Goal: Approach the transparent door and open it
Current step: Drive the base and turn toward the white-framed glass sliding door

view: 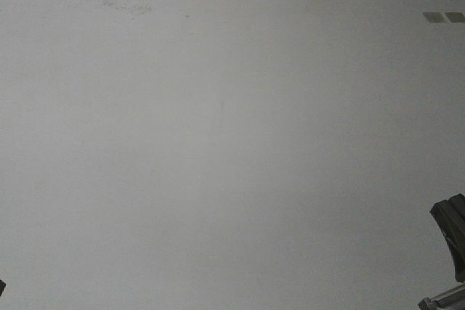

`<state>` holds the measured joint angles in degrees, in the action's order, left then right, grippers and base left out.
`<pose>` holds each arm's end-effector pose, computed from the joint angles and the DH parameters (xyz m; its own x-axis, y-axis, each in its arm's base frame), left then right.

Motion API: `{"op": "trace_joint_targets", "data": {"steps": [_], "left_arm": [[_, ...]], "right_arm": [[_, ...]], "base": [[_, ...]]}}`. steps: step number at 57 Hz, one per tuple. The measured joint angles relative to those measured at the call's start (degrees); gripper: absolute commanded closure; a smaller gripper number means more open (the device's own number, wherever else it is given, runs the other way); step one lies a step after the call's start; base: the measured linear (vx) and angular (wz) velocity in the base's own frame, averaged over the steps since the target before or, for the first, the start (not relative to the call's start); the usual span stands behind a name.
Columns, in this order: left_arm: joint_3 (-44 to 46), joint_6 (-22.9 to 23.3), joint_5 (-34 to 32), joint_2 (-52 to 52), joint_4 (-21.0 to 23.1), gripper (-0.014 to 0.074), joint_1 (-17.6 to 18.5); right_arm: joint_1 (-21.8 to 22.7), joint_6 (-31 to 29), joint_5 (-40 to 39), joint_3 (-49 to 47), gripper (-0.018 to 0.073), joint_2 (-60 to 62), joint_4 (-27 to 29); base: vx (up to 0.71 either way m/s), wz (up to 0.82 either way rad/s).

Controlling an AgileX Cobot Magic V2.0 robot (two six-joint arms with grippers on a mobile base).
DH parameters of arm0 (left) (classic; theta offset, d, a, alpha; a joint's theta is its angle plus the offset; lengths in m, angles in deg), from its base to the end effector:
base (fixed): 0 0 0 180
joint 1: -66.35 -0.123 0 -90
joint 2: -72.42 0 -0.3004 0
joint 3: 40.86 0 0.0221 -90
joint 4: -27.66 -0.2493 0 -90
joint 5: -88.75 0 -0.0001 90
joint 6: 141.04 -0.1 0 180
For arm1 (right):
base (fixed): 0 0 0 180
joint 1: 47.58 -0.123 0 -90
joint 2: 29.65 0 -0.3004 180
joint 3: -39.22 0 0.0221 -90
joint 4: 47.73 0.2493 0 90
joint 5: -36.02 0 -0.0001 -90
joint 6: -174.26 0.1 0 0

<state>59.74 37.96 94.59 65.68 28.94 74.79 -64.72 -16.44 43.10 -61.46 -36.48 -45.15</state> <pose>0.0483 -0.0074 0.1935 -0.0349 0.0003 -0.9994 0.1489 0.9888 -0.0048 0.0465 0.0149 0.1918 -0.0107 -0.1515 -0.9884 -0.3046 0.9420 -0.1411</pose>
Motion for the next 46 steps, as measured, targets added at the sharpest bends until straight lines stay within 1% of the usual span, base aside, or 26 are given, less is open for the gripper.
{"op": "trace_joint_targets", "data": {"steps": [19,46], "left_arm": [[0.00,0.00,0.00,0.00,0.00,0.0594,0.00],[0.00,0.00,0.00,0.00,0.00,0.0594,0.00]], "right_arm": [[0.00,0.00,-0.06,0.00,0.0564,0.00,0.00],[0.00,0.00,-0.06,0.00,0.0564,0.00,0.00]], "base": [[0.45,0.12],[0.49,0.20]]}}
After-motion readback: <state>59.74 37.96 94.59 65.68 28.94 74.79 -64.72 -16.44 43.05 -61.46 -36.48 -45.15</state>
